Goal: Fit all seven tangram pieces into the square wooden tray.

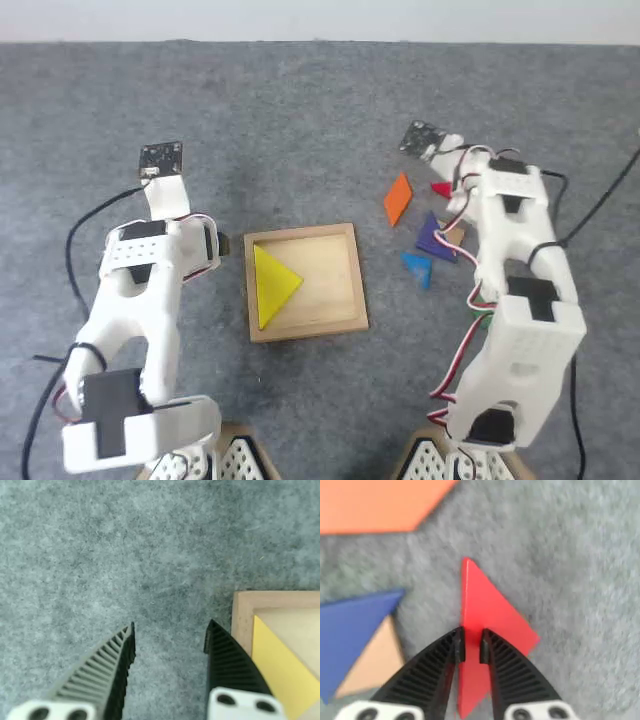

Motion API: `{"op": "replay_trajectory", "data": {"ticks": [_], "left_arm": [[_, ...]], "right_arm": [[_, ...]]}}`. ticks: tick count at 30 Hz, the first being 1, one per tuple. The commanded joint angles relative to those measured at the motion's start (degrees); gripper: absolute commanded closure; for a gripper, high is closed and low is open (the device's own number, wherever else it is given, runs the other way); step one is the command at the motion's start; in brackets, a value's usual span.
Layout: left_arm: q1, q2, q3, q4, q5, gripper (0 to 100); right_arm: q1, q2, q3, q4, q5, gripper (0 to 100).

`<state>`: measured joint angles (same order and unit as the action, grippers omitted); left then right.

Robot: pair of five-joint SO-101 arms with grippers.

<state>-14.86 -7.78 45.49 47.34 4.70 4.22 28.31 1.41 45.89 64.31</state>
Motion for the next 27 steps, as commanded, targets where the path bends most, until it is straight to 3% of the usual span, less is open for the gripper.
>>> {"op": "replay_trajectory", "data": {"ticks": [1,10,18,22,24,27], "left_arm": [[0.3,-2.5,-0.6,-0.9,-0.9,78],[0.3,-2.5,-0.6,-0.7,-0.9,78],[0.3,-2.5,-0.6,-0.7,-0.9,78],[0.3,-2.5,-0.6,-0.8,-0.8,78],[0.3,-2.5,-0.4,-0.7,-0.8,78],[0.3,-2.5,0.4,-1.0,-0.8,78]], "right_arm": [[4.8,1.2,-3.7,3.8,-1.9,97.6],[10.2,-1.3,-9.5,20.4,-0.8,97.9],[12.2,-18.2,-3.6,25.8,1.1,97.8],[11.1,-25.2,-1.1,17.8,-6.2,97.4],[9.7,-24.0,-1.3,10.9,-11.0,95.6],[5.8,-17.5,-2.8,6.0,-12.2,91.1]]}}
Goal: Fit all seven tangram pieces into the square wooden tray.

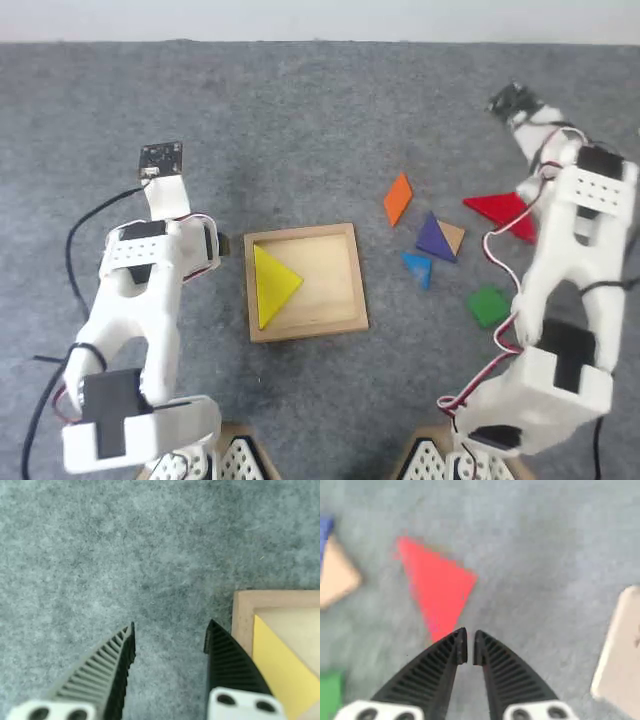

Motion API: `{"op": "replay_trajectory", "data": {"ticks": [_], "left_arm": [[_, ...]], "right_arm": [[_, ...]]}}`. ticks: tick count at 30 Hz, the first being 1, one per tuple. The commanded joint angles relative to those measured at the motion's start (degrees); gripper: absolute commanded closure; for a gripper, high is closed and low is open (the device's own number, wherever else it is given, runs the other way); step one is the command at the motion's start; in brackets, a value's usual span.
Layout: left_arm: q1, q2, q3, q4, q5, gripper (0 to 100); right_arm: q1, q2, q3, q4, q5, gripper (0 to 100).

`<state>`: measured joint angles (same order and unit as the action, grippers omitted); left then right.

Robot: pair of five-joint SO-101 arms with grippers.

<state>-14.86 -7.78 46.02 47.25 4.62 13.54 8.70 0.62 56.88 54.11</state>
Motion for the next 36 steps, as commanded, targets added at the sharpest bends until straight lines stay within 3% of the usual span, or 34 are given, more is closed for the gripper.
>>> {"op": "replay_trajectory", "data": {"ticks": [1,8,14,23,32,36], "left_arm": [[0.3,-2.5,0.0,-0.9,-0.6,78],[0.3,-2.5,0.0,-0.9,-0.7,78],[0.3,-2.5,0.1,-1.9,-0.7,78],[0.3,-2.4,0.1,-2.0,-0.7,78],[0.4,-2.4,1.0,-2.9,-0.7,78],[1.6,-2.4,1.1,-2.5,-0.7,78]], "right_arm": [[-4.8,5.1,-3.6,-5.2,-2.1,90.5],[-5.6,27.2,-20.4,-4.2,-4.0,90.6],[-1.5,33.5,-26.9,10.6,4.7,94.3],[5.7,25.2,-23.9,23.4,9.1,94.4],[14.5,4.4,-4.9,21.9,15.6,93.9],[16.0,-8.0,3.5,16.6,17.1,92.8]]}}
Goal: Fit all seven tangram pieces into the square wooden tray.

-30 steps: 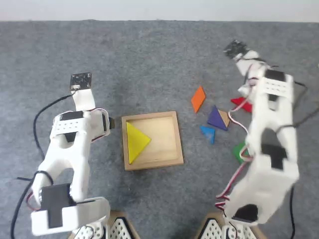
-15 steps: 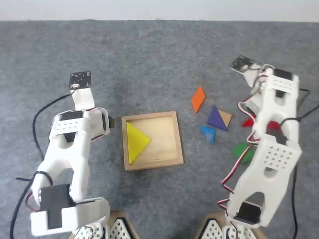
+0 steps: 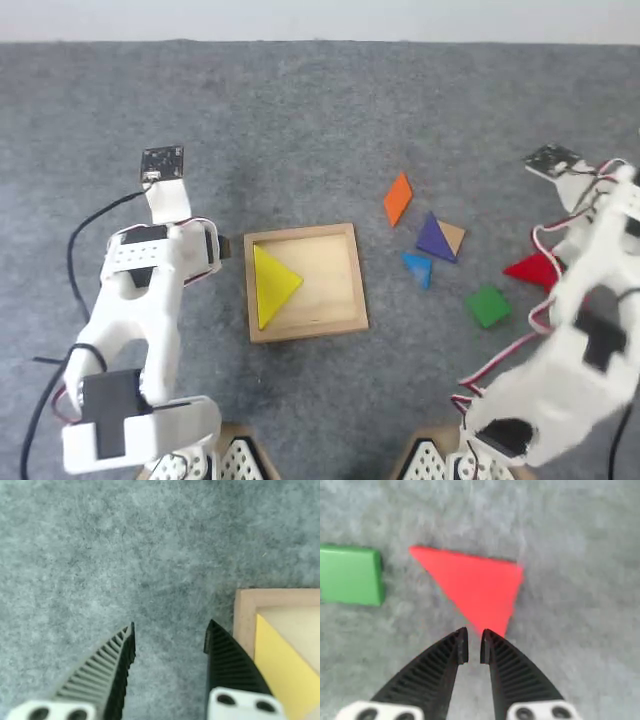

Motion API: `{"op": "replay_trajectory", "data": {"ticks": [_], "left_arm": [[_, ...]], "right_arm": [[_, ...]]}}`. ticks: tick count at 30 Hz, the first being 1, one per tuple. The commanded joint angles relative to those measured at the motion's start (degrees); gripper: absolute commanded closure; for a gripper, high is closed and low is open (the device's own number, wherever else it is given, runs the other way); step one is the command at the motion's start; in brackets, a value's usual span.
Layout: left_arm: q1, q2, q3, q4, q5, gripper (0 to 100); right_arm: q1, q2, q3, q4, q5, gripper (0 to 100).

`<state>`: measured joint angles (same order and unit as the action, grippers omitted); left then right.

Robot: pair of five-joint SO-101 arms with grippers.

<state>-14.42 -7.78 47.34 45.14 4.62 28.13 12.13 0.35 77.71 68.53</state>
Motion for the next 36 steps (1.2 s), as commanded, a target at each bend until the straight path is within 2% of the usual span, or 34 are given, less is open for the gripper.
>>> {"op": "replay_trajectory", "data": {"ticks": [1,5,8,10,25,32,36], "left_arm": [[1.6,-2.4,0.1,-0.4,-0.7,78],[2.2,-2.5,0.5,-0.4,-0.7,78],[2.1,-2.5,0.3,-0.4,-0.8,78],[2.1,-2.5,0.3,-0.7,-0.8,78],[2.1,-2.5,0.3,-0.4,-0.8,78],[1.9,-2.5,0.4,-0.7,-0.8,78],[2.0,-2.5,0.4,-0.7,-0.8,78]], "right_arm": [[1.4,-13.8,6.4,-7.6,6.3,90.9],[0.4,-15.9,17.9,-18.6,20.7,75.7],[-0.7,-14.8,22.2,-21.9,22.8,64.7],[-1.6,-13.3,22.5,-21.8,22.5,61.2],[-3.2,2.8,22.5,-31.6,22.5,60.8],[-3.3,-0.8,22.5,-23.7,22.4,60.8],[-3.9,-8.6,22.9,-19.4,17.2,60.8]]}}
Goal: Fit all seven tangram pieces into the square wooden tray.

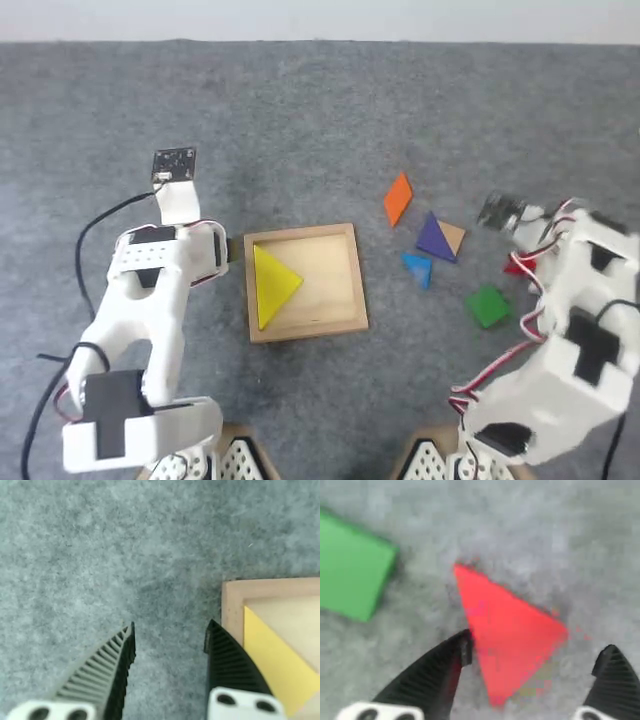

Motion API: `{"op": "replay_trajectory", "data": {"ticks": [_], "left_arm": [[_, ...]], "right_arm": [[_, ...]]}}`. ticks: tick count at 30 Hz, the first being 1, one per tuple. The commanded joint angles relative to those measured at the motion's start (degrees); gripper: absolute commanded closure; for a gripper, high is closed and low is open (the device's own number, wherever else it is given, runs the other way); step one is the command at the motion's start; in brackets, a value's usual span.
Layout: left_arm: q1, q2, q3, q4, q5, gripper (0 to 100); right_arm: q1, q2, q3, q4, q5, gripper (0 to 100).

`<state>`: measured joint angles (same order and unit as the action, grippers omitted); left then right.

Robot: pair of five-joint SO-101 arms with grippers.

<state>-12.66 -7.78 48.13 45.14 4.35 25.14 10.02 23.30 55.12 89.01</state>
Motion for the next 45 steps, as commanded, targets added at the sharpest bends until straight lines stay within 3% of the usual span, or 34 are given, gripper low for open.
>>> {"op": "replay_trajectory", "data": {"ticks": [1,6,17,29,32,38,45], "left_arm": [[0.3,-2.5,-0.4,-0.7,-0.5,78],[0.3,-2.5,-0.3,-0.6,-0.5,78],[0.4,-2.5,-0.2,-0.7,-0.5,78],[0.4,-2.5,-0.2,-0.8,-0.4,78],[0.4,-2.5,-0.2,-0.8,-0.4,78],[0.4,-2.5,-0.2,-0.8,-0.4,78],[0.4,-2.5,-0.2,-0.8,-0.4,78]], "right_arm": [[-1.1,-7.9,0.0,5.1,-3.0,60.8],[-1.2,-10.8,3.3,6.0,1.1,60.8],[-1.5,-7.3,8.2,-7.5,3.7,60.8],[-1.3,6.4,-2.9,-3.5,3.7,60.9],[-0.9,6.5,-2.6,-3.3,3.8,68.0],[-1.0,6.9,-1.5,-3.3,3.9,94.2],[-0.9,5.1,-1.8,-3.3,0.7,94.1]]}}
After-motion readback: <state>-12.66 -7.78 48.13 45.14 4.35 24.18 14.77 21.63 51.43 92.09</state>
